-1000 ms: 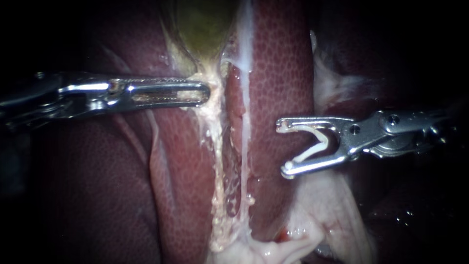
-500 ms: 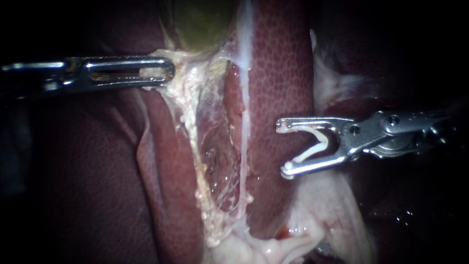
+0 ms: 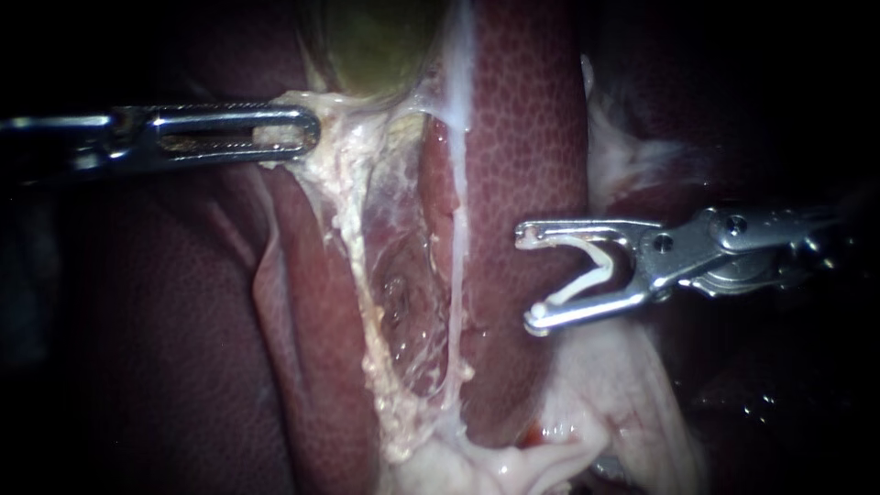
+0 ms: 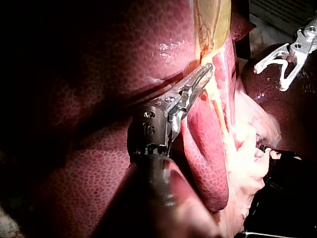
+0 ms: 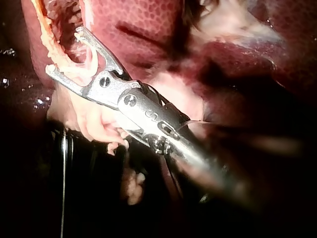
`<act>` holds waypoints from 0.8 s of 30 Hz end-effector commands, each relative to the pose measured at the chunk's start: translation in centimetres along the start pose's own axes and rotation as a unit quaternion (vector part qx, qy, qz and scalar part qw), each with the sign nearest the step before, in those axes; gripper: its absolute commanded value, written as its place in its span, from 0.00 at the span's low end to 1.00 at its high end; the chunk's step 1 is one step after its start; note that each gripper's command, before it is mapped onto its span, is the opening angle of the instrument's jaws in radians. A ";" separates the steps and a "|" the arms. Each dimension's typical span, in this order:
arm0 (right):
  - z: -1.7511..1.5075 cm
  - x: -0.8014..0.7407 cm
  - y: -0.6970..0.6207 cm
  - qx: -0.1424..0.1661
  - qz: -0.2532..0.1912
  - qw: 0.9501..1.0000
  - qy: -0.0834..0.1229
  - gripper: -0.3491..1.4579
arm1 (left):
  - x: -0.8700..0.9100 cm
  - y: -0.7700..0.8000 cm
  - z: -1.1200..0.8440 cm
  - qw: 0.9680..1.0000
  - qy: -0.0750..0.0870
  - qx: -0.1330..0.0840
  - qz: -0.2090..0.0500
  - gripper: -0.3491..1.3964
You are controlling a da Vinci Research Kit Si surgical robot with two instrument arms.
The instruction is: Clipping first clip left tube
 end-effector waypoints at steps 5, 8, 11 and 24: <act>0.31 -0.15 0.00 0.009 -0.006 1.000 0.008 0.52 | 0.00 0.00 0.00 1.000 0.000 0.000 0.000 0.00; 0.56 -0.29 0.03 0.012 -0.008 1.000 0.013 0.52 | 0.00 -0.01 0.00 1.000 0.000 0.000 0.000 0.00; 0.80 -0.42 0.07 0.017 -0.003 1.000 0.018 0.52 | 0.00 -0.01 -0.01 1.000 0.000 0.000 0.000 0.00; 1.41 -0.64 0.20 0.022 0.006 0.999 0.024 0.52 | 0.01 -0.04 -0.01 1.000 0.000 -0.001 0.000 0.00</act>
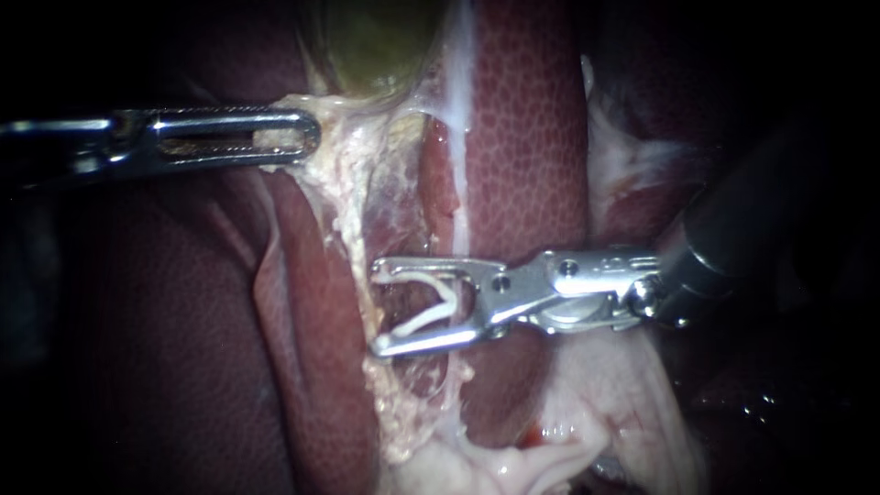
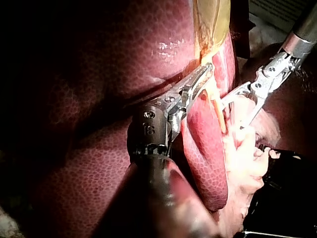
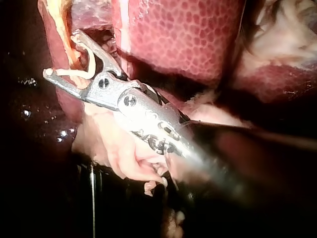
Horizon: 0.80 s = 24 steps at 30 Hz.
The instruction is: Clipping first clip left tube
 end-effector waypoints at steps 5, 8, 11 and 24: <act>0.05 0.00 0.02 0.000 0.003 1.000 0.000 0.52 | 0.00 -0.01 0.00 1.000 0.000 0.000 0.000 0.00; 0.07 0.00 0.02 0.003 0.005 1.000 0.001 0.52 | 0.00 -0.01 0.00 1.000 0.000 0.000 0.000 0.00; 0.09 -0.02 0.02 0.007 0.011 1.000 0.001 0.52 | 0.00 -0.01 0.00 1.000 0.000 0.000 0.000 0.00; 0.27 -0.12 -0.13 0.059 0.043 0.997 0.004 0.52 | 0.00 -0.01 0.01 1.000 0.000 0.000 0.000 0.00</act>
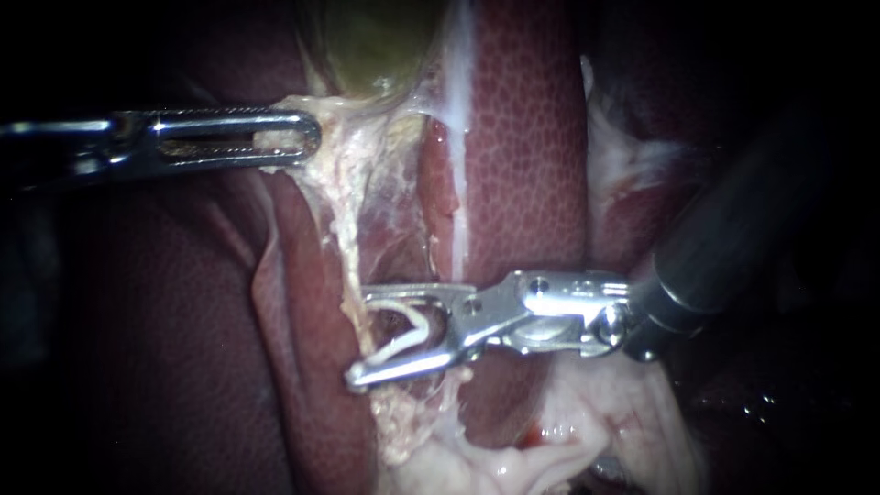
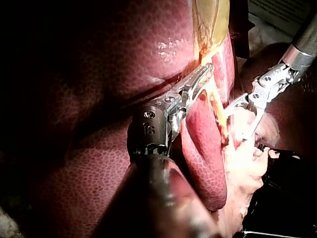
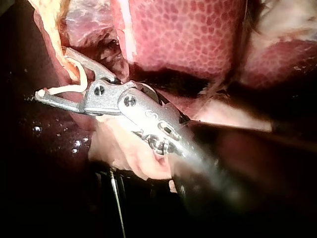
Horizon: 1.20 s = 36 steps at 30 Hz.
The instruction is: Clipping first clip left tube
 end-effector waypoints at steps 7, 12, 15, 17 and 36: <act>0.12 -0.10 0.02 0.012 0.011 1.000 -0.001 0.52 | 0.00 0.00 0.01 1.000 0.000 0.000 0.000 0.00; 0.18 -0.18 0.04 0.020 0.021 1.000 -0.002 0.52 | 0.00 0.00 0.01 1.000 0.000 0.000 0.000 0.00; 0.21 -0.21 0.05 0.020 0.023 1.000 -0.002 0.52 | 0.00 0.00 0.01 1.000 0.000 0.000 0.000 0.00; 0.23 -0.22 0.06 0.020 0.026 0.999 -0.002 0.52 | 0.01 0.00 0.01 1.000 0.000 0.000 0.000 0.00; 0.21 -0.26 0.14 0.050 0.058 0.997 -0.006 0.27 | 0.02 0.00 0.02 1.000 0.000 -0.001 0.000 0.00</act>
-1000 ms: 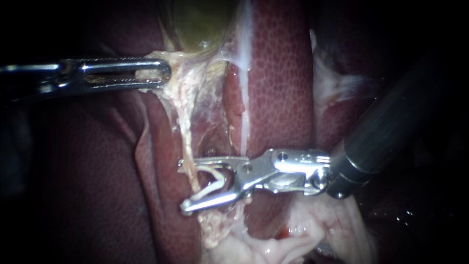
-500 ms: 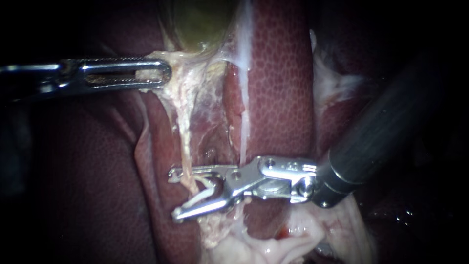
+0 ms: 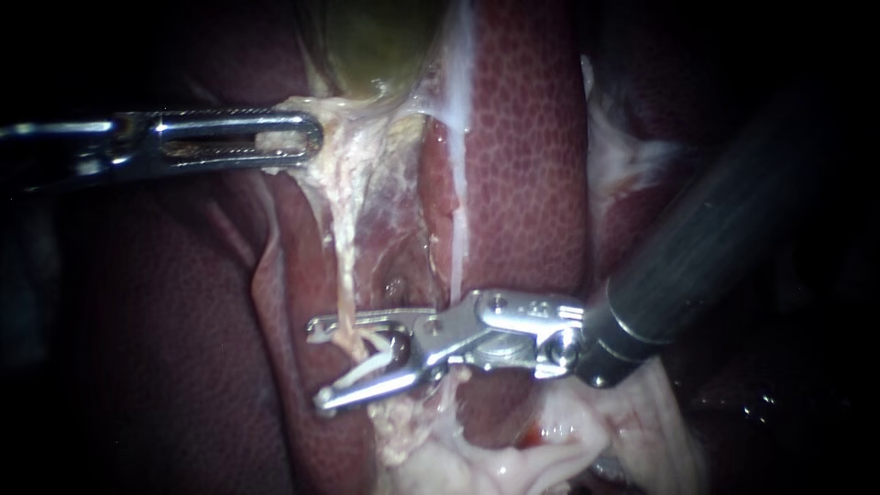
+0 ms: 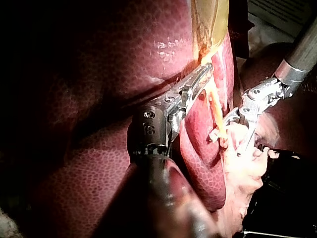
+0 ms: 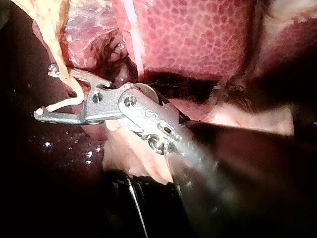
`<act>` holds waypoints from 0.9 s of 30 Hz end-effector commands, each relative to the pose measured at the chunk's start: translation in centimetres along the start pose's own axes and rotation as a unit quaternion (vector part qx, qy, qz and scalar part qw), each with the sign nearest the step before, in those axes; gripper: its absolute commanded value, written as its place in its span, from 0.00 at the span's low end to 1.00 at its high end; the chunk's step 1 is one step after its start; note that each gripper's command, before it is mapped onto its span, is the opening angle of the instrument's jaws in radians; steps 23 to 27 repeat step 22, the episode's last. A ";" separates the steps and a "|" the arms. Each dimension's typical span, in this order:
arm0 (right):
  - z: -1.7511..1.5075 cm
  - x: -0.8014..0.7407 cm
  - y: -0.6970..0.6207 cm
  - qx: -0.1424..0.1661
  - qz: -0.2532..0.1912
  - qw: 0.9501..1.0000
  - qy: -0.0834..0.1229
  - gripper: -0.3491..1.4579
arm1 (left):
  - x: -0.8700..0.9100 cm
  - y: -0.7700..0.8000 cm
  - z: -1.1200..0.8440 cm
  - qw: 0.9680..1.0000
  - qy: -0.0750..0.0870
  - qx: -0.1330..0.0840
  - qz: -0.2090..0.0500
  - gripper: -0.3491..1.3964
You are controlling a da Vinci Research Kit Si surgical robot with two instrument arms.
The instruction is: Clipping first clip left tube
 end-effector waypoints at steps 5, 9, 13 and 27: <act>-0.04 -0.01 -0.02 0.000 0.013 1.000 -0.014 0.00 | 0.00 0.00 0.00 1.000 0.000 0.000 0.000 0.00; -0.04 -0.02 -0.01 0.000 0.013 1.000 -0.014 0.00 | 0.00 0.00 -0.01 1.000 0.000 0.000 0.000 0.00; -0.04 -0.02 -0.01 0.000 0.013 1.000 -0.014 0.00 | 0.00 0.00 -0.01 1.000 0.000 0.000 0.000 0.00; -0.07 -0.04 0.02 0.000 0.012 1.000 -0.014 0.00 | 0.00 0.00 -0.01 1.000 0.000 0.000 0.000 0.00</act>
